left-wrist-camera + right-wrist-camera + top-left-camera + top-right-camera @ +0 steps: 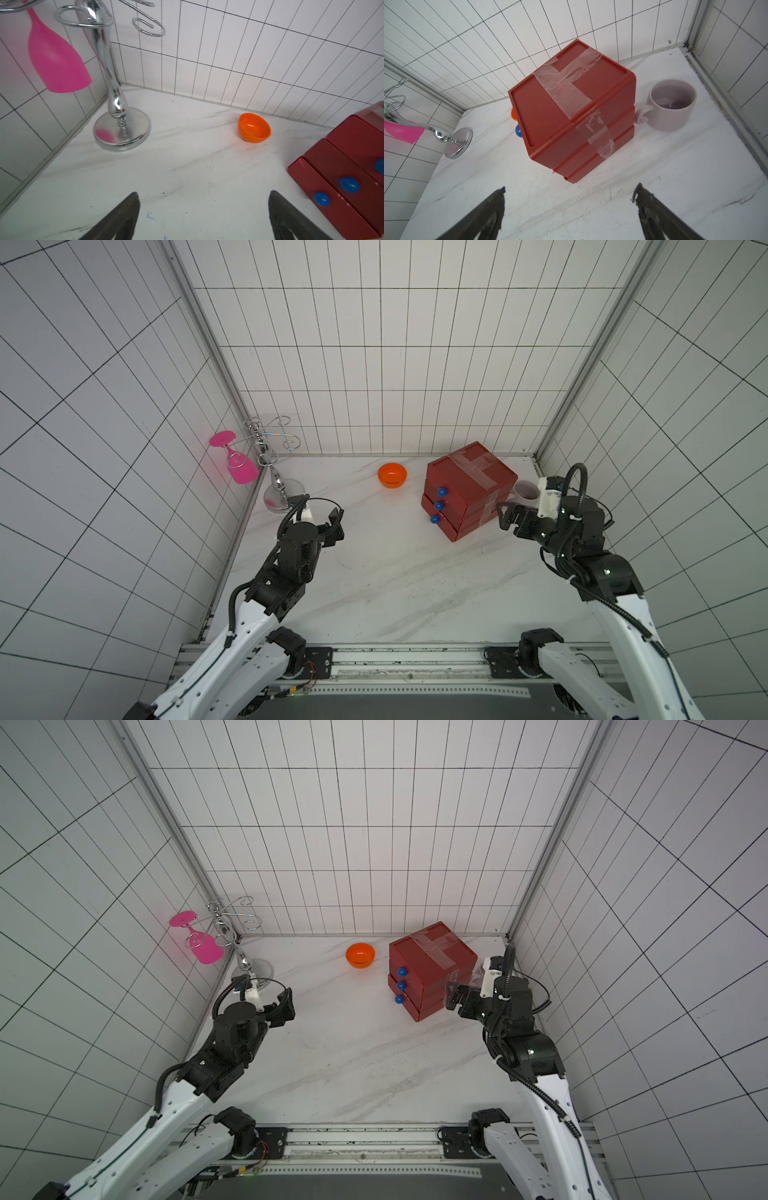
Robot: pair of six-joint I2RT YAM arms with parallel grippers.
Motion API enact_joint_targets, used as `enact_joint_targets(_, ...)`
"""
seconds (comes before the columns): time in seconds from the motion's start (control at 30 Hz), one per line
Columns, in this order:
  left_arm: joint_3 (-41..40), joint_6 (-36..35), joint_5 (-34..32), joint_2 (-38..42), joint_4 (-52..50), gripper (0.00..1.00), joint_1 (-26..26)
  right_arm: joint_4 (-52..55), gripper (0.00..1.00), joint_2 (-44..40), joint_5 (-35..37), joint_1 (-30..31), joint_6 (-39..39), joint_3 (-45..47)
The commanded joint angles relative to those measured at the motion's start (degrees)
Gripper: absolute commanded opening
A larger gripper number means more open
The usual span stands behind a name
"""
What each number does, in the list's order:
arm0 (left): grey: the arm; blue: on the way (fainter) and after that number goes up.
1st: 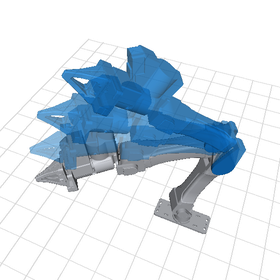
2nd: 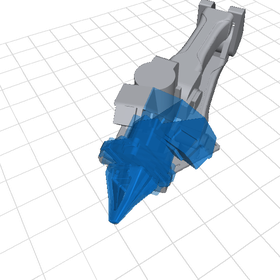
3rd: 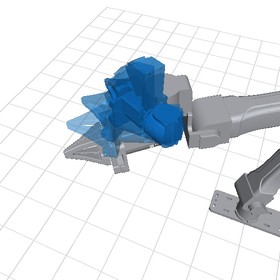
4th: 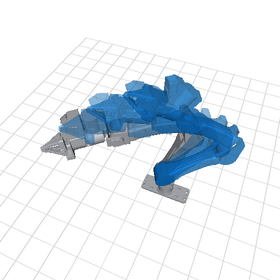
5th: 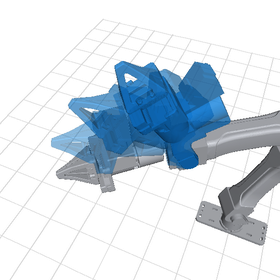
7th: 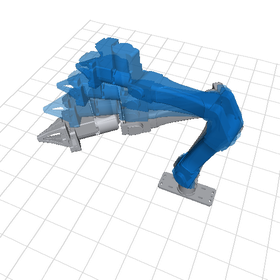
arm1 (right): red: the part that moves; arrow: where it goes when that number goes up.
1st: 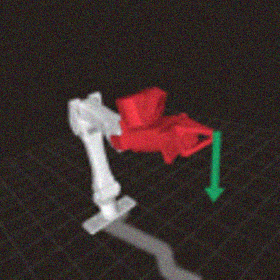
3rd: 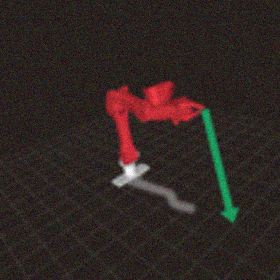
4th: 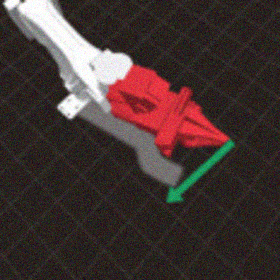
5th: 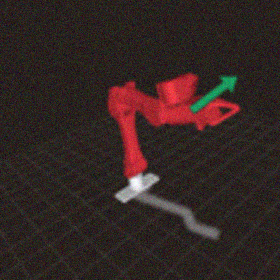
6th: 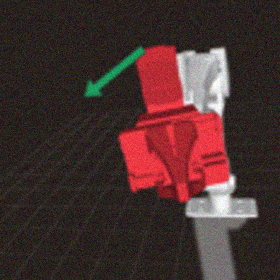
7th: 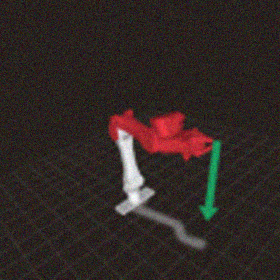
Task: Place the fruit knives into the drawer by color
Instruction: Reset both arms
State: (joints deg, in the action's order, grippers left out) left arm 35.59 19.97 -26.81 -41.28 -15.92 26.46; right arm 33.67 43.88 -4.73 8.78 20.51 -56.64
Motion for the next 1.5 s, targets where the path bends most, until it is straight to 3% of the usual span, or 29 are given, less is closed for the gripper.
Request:
enact_joint_targets(0.0,-5.4,-4.7,-9.1,4.8,8.4,0.97,-0.3,-4.5,0.99,-5.0,3.8,0.2,1.4,7.9)
enact_joint_targets(0.2,-17.9,-14.2,-14.2,9.7,26.8,0.97,-0.3,-10.1,0.99,-12.2,4.9,0.2,1.1,18.0)
enact_joint_targets(0.37,-24.7,-22.4,-15.1,3.3,43.7,0.97,-1.5,-10.9,0.99,-13.5,8.6,0.2,-1.7,21.2)
enact_joint_targets(0.63,-22.6,-14.1,-6.9,-16.9,52.7,0.98,-13.4,-15.6,0.99,-14.3,10.9,0.2,-6.4,25.9)
enact_joint_targets(0.9,-21.9,-15.6,-5.1,-35.0,70.8,0.98,-17.1,-22.0,0.99,-14.5,17.9,0.2,-11.7,31.0)
enact_joint_targets(1.03,-20.0,-15.9,-1.9,-39.7,72.3,0.98,-19.0,-28.6,0.99,-13.9,20.6,0.1,-12.6,34.8)
enact_joint_targets(1.27,-21.0,-18.0,2.0,-48.7,84.0,0.98,-19.4,-45.0,0.99,-6.2,25.2,-0.1,-14.1,40.8)
enact_joint_targets(1.47,-19.6,-18.8,3.3,-49.5,82.6,0.98,-19.4,-61.8,0.99,12.0,23.8,-2.0,-16.8,41.7)
